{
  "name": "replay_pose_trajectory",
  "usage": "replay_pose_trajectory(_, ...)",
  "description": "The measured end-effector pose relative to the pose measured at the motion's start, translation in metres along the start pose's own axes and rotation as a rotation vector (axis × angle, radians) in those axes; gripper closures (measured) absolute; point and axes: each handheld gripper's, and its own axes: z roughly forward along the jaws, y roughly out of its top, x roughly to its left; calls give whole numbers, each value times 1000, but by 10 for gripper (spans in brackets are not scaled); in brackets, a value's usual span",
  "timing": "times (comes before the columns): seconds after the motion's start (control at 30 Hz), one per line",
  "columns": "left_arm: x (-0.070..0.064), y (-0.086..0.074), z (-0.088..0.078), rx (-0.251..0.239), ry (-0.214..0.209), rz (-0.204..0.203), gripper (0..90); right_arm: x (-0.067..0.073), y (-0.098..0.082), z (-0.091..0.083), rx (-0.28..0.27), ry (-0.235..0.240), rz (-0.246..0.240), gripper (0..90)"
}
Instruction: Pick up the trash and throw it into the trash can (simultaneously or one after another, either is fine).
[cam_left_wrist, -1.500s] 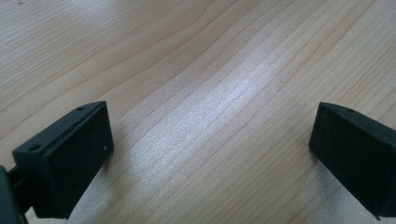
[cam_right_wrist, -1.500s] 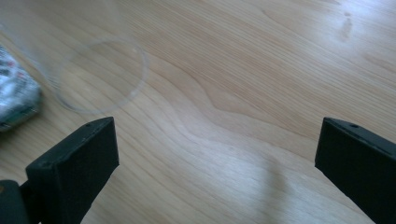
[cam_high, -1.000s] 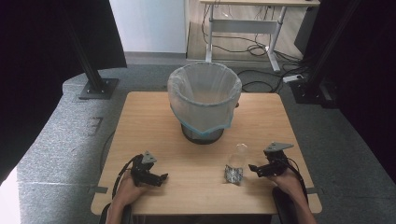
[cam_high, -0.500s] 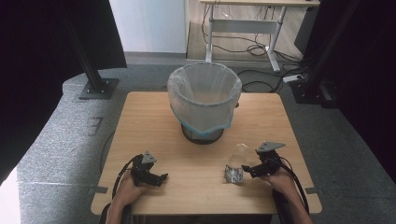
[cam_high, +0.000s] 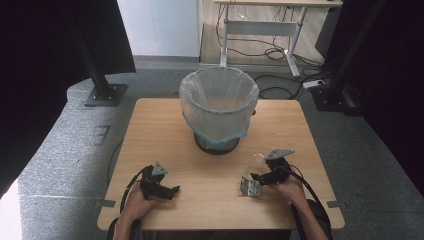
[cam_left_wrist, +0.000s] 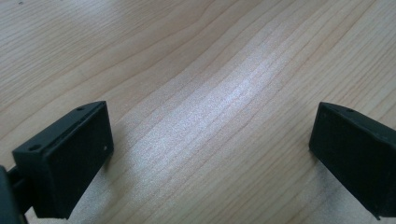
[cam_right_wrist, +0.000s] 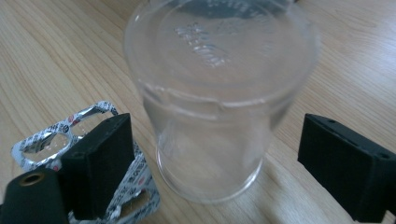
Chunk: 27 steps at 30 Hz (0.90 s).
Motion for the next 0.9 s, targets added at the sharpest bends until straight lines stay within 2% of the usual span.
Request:
replay_pose_trajectory(0.13,0,0,0,0,0,0,0,0,-1,7,7,10,-1,122)
replay_pose_trajectory(0.4,0,0,0,0,0,0,0,0,-4,18,23,-10,-14,133)
replay_pose_trajectory(0.53,0,0,0,0,0,0,0,1,-4,21,23,-7,-19,200)
replay_pose_trajectory(0.6,0,0,0,0,0,0,0,1,-4,22,17,3,-25,270)
replay_pose_trajectory(0.77,0,0,0,0,0,0,0,2,-4,22,17,-1,-32,285)
replay_pose_trajectory(0.9,0,0,0,0,0,0,0,0,-1,16,2,2,-6,286)
